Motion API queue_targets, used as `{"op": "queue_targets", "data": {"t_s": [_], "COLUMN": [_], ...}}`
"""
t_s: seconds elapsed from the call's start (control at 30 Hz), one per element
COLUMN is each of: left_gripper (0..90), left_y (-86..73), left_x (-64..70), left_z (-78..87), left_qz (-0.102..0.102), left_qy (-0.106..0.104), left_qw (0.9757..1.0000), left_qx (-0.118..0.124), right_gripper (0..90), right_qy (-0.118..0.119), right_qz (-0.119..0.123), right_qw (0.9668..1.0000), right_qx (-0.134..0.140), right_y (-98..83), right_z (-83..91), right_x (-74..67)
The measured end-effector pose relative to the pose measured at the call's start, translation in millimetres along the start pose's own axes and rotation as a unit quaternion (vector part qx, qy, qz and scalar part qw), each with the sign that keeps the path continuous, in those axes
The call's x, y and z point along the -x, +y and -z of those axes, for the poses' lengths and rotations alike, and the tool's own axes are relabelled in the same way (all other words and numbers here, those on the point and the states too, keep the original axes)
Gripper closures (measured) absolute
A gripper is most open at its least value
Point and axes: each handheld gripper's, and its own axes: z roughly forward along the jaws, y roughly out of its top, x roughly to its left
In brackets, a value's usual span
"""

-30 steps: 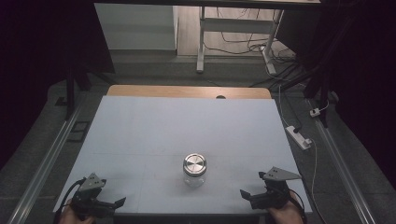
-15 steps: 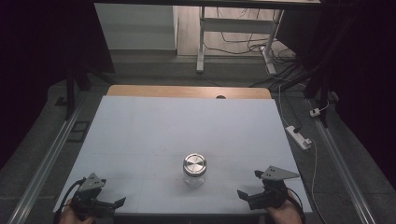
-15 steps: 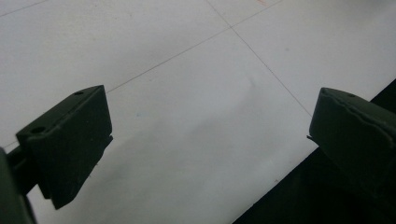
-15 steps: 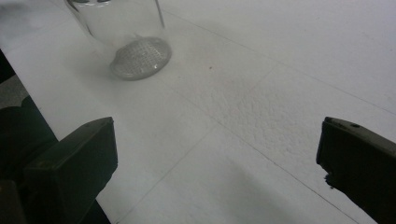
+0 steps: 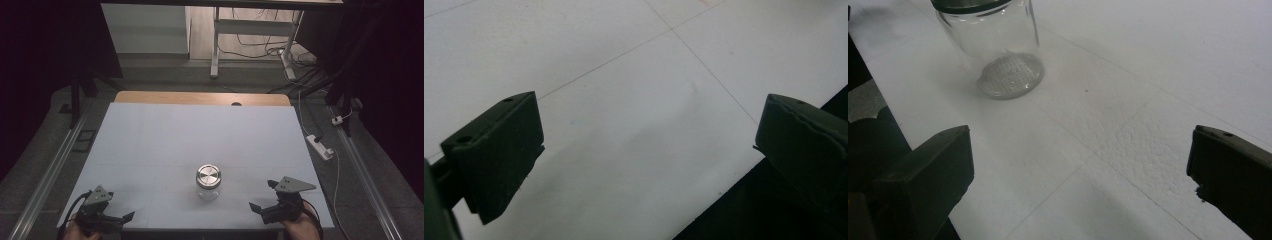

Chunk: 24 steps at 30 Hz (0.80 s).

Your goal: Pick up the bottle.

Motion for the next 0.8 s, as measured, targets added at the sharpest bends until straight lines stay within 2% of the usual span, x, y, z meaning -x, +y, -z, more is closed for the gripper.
{"op": "queue_targets", "data": {"t_s": [0.2,0.23,0.3,0.57,0.8], "left_gripper": [0.0,0.0,0.0,0.0,0.0], "left_y": [-0.1,-0.1,-0.2,-0.1,0.1], "left_x": [0.0,0.0,-0.1,0.8,1.1], "left_z": [0.3,0.3,0.6,0.8,0.8], "left_qz": [-0.001,-0.001,-0.001,-0.003,-0.004], "left_qy": [0.0,0.0,-0.002,0.002,0.002], "left_qw": [1.0,1.0,1.0,1.0,1.0], "left_qx": [0.0,0.0,0.001,0.002,0.002], "right_gripper": [0.0,0.0,0.0,0.0,0.0], "right_qy": [0.007,0.018,0.024,0.037,0.057], "right_qz": [-0.002,-0.013,-0.016,0.005,-0.001], "right_qw": [1.0,0.9997,0.9995,0.9992,0.9983], "right_qx": [-0.003,-0.006,-0.009,-0.011,-0.012], "right_y": [2.6,3.7,4.8,11.9,16.7], "right_z": [-4.0,-6.2,-8.7,-20.4,-31.2], "right_x": [-1.6,-2.1,-3.1,-10.1,-11.9]}}
